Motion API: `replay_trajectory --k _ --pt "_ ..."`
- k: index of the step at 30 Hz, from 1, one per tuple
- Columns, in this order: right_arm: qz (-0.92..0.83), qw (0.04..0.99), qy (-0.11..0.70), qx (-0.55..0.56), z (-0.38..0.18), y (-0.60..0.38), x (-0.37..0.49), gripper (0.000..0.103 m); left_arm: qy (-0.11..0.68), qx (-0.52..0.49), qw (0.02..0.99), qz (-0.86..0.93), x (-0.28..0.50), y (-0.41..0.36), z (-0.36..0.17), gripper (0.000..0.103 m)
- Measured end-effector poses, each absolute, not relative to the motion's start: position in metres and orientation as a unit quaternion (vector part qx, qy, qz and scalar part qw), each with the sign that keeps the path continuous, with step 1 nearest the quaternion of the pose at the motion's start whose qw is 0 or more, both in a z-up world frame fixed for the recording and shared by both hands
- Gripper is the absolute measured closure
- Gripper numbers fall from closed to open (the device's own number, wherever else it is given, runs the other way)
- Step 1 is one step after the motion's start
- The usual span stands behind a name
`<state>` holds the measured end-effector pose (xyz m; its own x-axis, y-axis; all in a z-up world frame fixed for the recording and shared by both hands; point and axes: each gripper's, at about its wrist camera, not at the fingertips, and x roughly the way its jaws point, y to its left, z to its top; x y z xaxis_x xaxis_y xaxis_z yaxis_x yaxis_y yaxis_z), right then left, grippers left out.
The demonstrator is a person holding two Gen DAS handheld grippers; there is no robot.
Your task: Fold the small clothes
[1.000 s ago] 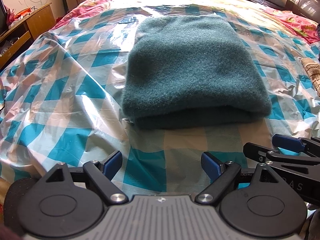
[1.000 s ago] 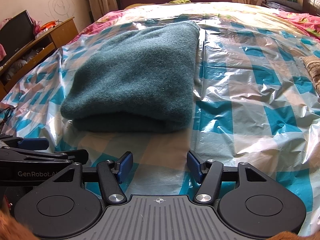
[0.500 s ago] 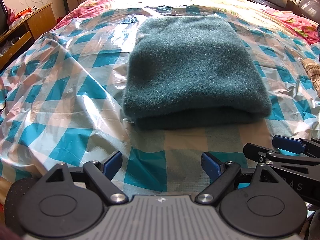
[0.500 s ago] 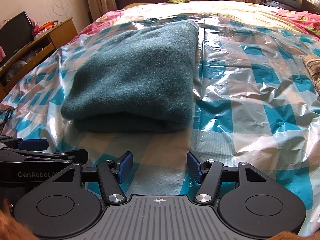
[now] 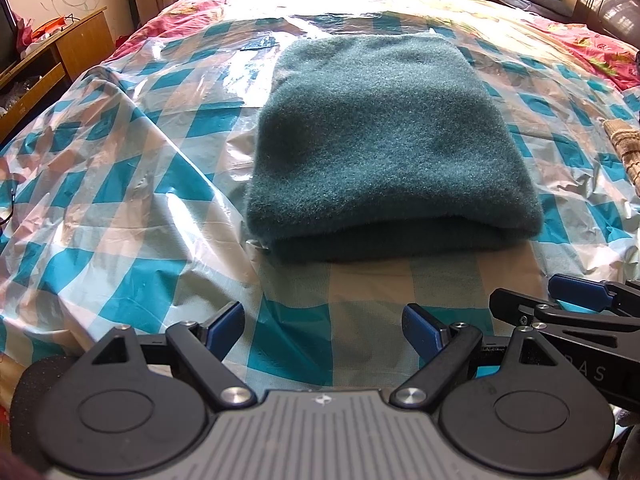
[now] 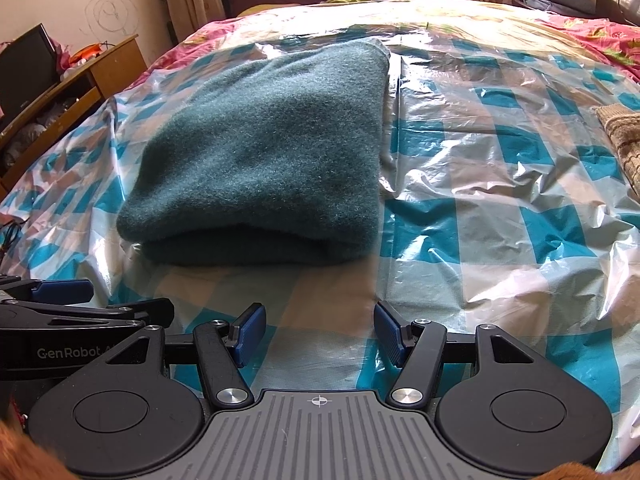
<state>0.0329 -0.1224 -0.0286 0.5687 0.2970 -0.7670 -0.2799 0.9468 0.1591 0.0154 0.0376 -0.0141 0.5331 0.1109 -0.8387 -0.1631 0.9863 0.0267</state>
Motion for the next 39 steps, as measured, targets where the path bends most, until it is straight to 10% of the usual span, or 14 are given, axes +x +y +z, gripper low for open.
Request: replay_trajectory --k 39 --pt "0.152 0.885 0.439 0.006 -0.0290 -0.1213 0.0343 0.043 0.483 -0.018 0.871 0.086 0.0190 0.0339 -0.0160 0.012"
